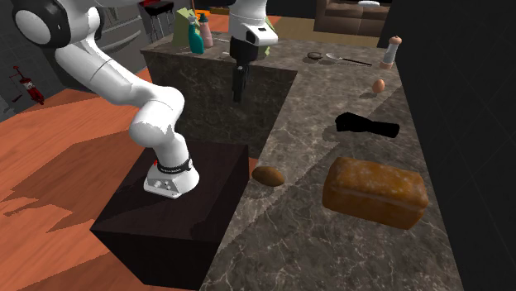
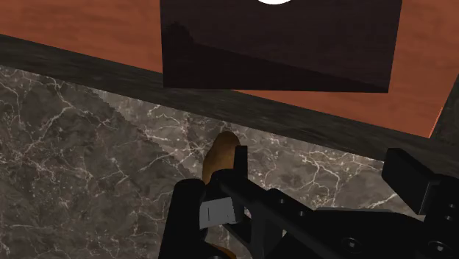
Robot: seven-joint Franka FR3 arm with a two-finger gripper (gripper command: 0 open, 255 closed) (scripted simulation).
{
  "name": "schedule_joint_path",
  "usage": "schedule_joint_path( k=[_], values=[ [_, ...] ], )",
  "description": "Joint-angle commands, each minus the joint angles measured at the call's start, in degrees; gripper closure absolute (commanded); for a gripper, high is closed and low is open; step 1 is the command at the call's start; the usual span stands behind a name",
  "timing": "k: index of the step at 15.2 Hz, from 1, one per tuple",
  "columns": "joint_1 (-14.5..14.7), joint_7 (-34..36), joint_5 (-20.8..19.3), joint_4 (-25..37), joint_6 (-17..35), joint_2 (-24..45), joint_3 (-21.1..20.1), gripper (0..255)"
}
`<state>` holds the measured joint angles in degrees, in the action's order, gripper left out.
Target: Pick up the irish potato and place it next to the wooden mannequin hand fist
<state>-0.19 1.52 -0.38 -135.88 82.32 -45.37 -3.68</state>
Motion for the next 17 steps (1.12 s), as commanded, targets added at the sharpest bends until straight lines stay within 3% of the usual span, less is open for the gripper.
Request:
schedule_joint_path(
  k=[1,9,17],
  values=[
    [0.0,0.0,0.0,0.0,0.0,0.0,0.0,0],
    [-3.2,-0.5,-1.2,-5.7,14.0,10.2,3.9,0],
    [-5.9,-1.3,-1.5,-6.9,27.6,24.6,7.8,0]
  ],
)
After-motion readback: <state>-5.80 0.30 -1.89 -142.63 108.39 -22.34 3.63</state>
